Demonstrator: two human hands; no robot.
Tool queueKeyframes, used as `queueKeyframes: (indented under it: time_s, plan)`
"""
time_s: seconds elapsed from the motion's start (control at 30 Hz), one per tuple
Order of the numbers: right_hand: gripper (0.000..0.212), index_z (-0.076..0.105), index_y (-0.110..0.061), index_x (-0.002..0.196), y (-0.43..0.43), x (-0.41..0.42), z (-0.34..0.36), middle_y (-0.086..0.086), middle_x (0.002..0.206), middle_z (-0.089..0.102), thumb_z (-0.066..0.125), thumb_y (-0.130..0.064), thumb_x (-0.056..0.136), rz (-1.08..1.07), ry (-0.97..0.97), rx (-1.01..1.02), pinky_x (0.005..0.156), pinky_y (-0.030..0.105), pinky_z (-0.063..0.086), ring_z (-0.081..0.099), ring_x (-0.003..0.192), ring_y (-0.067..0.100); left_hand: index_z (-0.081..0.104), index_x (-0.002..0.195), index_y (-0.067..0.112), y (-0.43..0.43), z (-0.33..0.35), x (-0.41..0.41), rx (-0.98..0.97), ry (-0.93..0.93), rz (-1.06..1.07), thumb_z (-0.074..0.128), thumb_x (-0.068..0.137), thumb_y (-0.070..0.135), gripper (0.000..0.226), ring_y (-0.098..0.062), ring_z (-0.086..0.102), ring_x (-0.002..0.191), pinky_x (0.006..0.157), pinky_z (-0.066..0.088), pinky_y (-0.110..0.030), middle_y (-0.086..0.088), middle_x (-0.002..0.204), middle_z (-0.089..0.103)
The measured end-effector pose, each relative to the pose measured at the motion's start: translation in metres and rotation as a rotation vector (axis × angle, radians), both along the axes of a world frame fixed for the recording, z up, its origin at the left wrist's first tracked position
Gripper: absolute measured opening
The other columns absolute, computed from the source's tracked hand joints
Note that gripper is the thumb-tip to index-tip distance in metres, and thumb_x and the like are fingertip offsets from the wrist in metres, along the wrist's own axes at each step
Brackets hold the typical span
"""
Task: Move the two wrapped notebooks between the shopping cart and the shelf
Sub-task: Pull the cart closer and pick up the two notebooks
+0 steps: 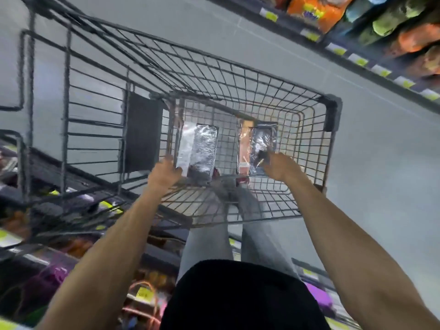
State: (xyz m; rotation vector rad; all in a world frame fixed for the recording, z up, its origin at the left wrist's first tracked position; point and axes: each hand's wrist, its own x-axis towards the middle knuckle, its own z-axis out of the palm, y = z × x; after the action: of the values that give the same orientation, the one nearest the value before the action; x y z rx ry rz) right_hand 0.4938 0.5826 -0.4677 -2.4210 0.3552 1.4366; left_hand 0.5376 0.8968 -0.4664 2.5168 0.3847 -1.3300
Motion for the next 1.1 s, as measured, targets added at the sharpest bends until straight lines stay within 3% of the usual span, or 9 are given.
queueKeyframes:
  time_s: [0.17,0.3,0.37,0.47,0.6,0.77,0.87,1.0,1.1]
  plan:
    - [0.044,0.057,-0.028,0.116,-0.017,-0.014,-0.072,0.004,0.106,0.067,0.065,-0.059,0.085,-0.106,0.047,-0.046,0.086,0.040,0.056,0.065,0.092,0.025,0.047,0.133,0.003,-0.004,-0.040,-0.001,0.006,0.066,0.087,0.055,0.095,0.014,0.041,-0.035,0.060,0.106,0.086,0.045,-0.041,-0.021,0.120,0.062]
    - [0.091,0.048,-0.032,0.131,-0.037,-0.039,-0.146,0.005,0.111,0.068,0.047,-0.092,0.063,-0.215,0.032,-0.069,0.088,0.049,0.055,0.066,0.099,0.029,0.041,0.140,0.003,-0.008,-0.070,-0.012,0.044,0.123,0.119,0.060,0.094,0.011,0.050,-0.041,0.053,0.125,0.106,0.040,-0.044,-0.023,0.131,0.054]
    - [0.089,0.043,-0.022,0.142,-0.030,-0.038,-0.137,0.010,0.119,0.066,0.051,-0.081,0.076,-0.239,0.048,-0.058,0.094,0.048,0.053,0.064,0.108,0.033,0.035,0.145,0.004,-0.005,-0.084,-0.016,0.079,0.136,0.092,0.062,0.093,0.012,0.059,-0.043,0.050,0.128,0.114,0.030,-0.049,-0.022,0.138,0.049]
    - [0.074,0.041,-0.013,0.142,-0.017,-0.032,-0.124,0.013,0.124,0.063,0.061,-0.059,0.088,-0.285,0.042,-0.098,0.095,0.041,0.050,0.061,0.116,0.034,0.031,0.146,0.006,-0.002,-0.101,-0.017,0.096,0.117,0.128,0.066,0.089,0.009,0.067,-0.046,0.047,0.129,0.113,0.036,-0.054,-0.027,0.143,0.040]
    - [0.072,0.032,-0.008,0.148,-0.014,-0.038,-0.143,0.019,0.135,0.056,0.062,-0.044,0.094,-0.331,0.068,-0.152,0.098,0.040,0.048,0.055,0.125,0.035,0.022,0.151,0.006,-0.005,-0.109,-0.009,0.094,0.151,0.188,0.064,0.095,0.011,0.070,-0.045,0.047,0.130,0.110,0.037,-0.046,-0.031,0.150,0.032]
    - [0.077,0.029,-0.008,0.147,-0.005,-0.036,-0.147,0.018,0.135,0.056,0.057,-0.056,0.093,-0.335,0.101,-0.278,0.088,0.043,0.050,0.057,0.122,0.036,0.015,0.154,0.006,-0.013,-0.119,-0.008,0.093,0.166,0.225,0.065,0.095,0.018,0.078,-0.037,0.048,0.132,0.111,0.028,-0.036,-0.025,0.150,0.039]
    - [0.093,0.022,-0.007,0.152,0.001,-0.036,-0.149,0.017,0.135,0.055,0.059,-0.063,0.089,-0.351,0.102,-0.312,0.087,0.043,0.050,0.058,0.121,0.035,0.007,0.156,0.005,-0.013,-0.129,-0.013,0.115,0.156,0.233,0.066,0.094,0.023,0.088,-0.038,0.045,0.136,0.115,0.022,-0.039,-0.025,0.149,0.042]
    - [0.093,0.030,-0.007,0.147,0.001,-0.039,-0.160,0.015,0.134,0.058,0.069,-0.061,0.082,-0.444,0.071,-0.325,0.088,0.042,0.049,0.059,0.121,0.032,0.010,0.156,0.003,-0.007,-0.143,-0.015,0.089,0.143,0.289,0.072,0.090,0.023,0.092,-0.039,0.048,0.132,0.112,0.034,-0.039,-0.026,0.149,0.039]
    - [0.078,0.045,-0.008,0.135,0.000,-0.044,-0.168,0.012,0.126,0.063,0.072,-0.058,0.081,-0.533,0.034,-0.299,0.080,0.037,0.050,0.063,0.114,0.030,0.017,0.154,0.000,0.000,-0.147,-0.011,0.081,0.145,0.334,0.075,0.087,0.025,0.093,-0.030,0.057,0.106,0.099,0.045,-0.032,-0.023,0.131,0.051]
